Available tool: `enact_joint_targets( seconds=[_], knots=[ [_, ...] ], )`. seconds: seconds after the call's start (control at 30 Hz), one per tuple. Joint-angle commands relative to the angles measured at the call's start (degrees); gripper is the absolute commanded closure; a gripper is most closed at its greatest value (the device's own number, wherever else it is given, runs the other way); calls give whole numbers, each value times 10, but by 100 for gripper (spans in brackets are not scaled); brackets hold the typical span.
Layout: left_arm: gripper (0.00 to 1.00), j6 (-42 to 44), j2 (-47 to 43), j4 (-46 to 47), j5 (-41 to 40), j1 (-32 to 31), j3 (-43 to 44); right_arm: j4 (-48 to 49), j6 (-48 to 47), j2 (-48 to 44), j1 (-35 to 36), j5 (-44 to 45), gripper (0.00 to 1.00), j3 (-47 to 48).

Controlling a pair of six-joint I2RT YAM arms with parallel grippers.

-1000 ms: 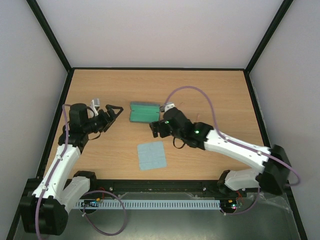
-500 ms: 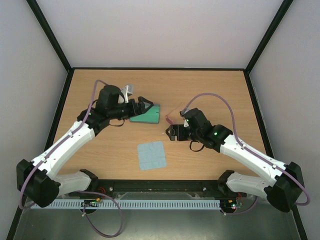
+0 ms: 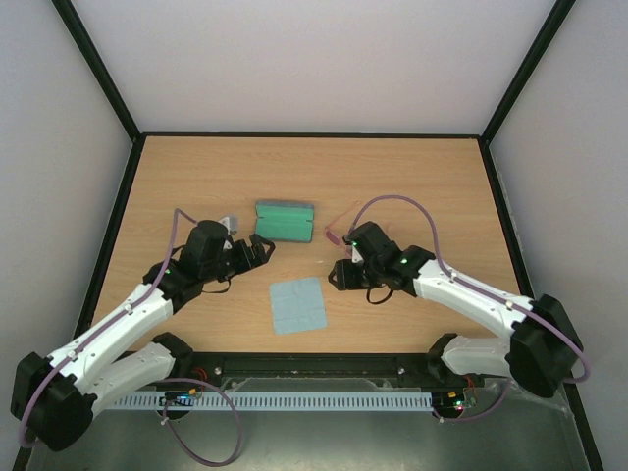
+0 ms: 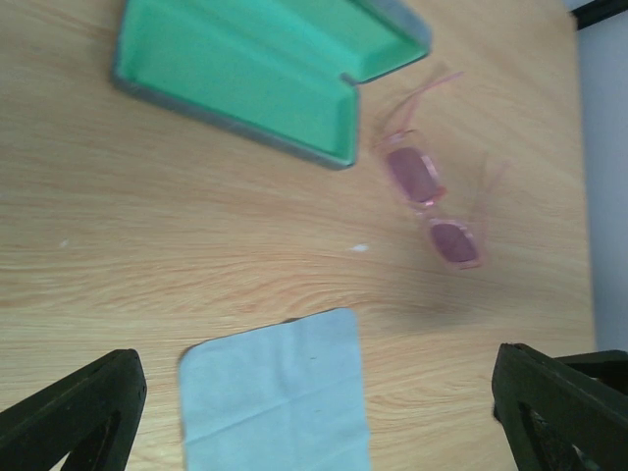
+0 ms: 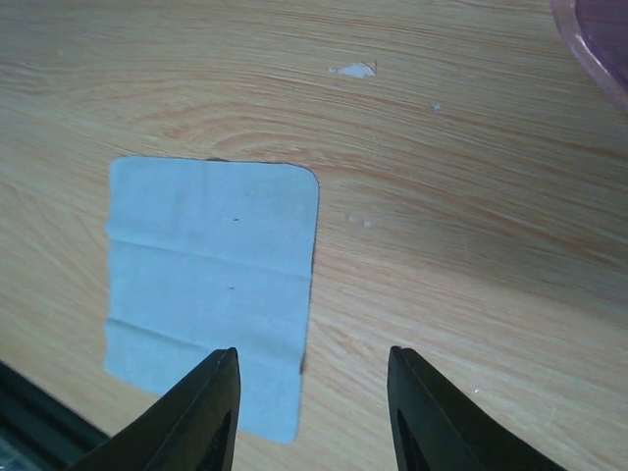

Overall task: Organize the sunglasses
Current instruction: Fold the glasses cleaning cloth at the center of the board.

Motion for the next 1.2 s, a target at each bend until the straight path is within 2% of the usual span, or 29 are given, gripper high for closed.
enact_joint_targets(
  seconds=[0.0,0.13,0.43,0.77,1.17],
  knots=[
    [1,16,2,-2,-28,-3,-14,4,-33,26,31,58,59,27],
    [0,10,33,17,-26,-2,-13,14,-58,61,34,87,66,32],
    [0,26,134,33,-20,20,10,24,-120,186,35,96,71,100],
    [1,33,136,47,-18,34,-15,39,-121,256,35,55,77,141],
    [1,35,130,54,-10,40,-25,35,-118,277,45,74,79,136]
  ],
)
